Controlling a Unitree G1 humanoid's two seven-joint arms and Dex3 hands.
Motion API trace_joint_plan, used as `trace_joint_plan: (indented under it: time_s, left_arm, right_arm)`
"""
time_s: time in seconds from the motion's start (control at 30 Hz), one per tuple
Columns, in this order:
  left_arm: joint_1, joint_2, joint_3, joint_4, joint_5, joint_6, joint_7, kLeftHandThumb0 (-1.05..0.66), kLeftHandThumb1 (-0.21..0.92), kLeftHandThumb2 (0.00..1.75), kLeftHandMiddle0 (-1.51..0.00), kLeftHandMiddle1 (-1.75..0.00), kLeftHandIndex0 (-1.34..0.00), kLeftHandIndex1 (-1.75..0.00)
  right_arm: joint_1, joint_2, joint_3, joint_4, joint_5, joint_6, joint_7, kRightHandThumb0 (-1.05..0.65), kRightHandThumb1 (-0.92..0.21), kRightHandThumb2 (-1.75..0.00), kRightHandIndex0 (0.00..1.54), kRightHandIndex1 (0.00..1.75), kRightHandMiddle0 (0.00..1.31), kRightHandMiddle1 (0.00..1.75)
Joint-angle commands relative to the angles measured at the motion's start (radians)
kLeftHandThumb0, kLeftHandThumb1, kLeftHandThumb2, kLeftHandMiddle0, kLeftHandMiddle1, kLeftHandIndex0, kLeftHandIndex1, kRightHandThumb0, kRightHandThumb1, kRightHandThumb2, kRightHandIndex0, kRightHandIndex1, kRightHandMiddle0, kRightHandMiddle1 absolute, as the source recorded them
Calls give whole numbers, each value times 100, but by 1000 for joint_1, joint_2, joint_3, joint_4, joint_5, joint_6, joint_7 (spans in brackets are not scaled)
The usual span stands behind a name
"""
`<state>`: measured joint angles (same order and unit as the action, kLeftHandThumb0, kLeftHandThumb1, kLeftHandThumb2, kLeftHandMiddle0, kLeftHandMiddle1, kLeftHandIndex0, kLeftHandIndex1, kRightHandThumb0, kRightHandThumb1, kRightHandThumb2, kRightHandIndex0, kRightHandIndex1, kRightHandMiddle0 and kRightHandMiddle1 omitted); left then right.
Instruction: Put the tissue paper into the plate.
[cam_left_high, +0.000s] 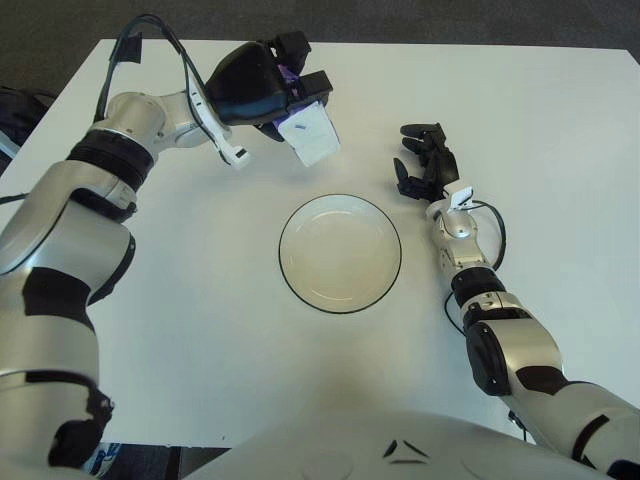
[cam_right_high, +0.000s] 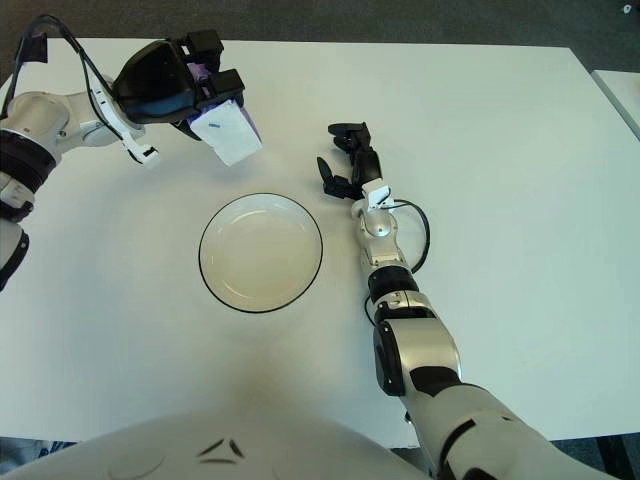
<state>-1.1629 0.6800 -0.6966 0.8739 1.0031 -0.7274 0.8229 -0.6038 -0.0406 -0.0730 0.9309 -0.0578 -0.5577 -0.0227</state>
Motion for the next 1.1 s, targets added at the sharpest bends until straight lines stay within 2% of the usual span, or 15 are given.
trace_joint_plan:
  time_s: [0.0,0.3,0.8,1.07]
  left_arm:
    - [41,-32,98,45,-138,-57,-67,0,10,156,-78,-170,-55,-175]
    - [54,-54,190,60,-285,-77,-254,0,9,157,-79,-171,-56,-175]
    - [88,-82,288,32,-396,-71,-408,0,8,158,-79,-171,-57,-175]
    - [126,-85,335,-30,-460,-53,-519,0,7,159,-79,-171,-57,-175]
  right_arm:
    - [227,21,13,184,-3,152,22,-41,-54,-89,36,88,10,127]
    - [229,20,15,183,-5,156,17,-40,-54,-89,36,89,8,128]
    - [232,19,11,181,1,159,19,-38,-54,-90,34,87,7,123]
    - [236,16,11,176,1,163,21,-40,-54,-90,33,87,9,123]
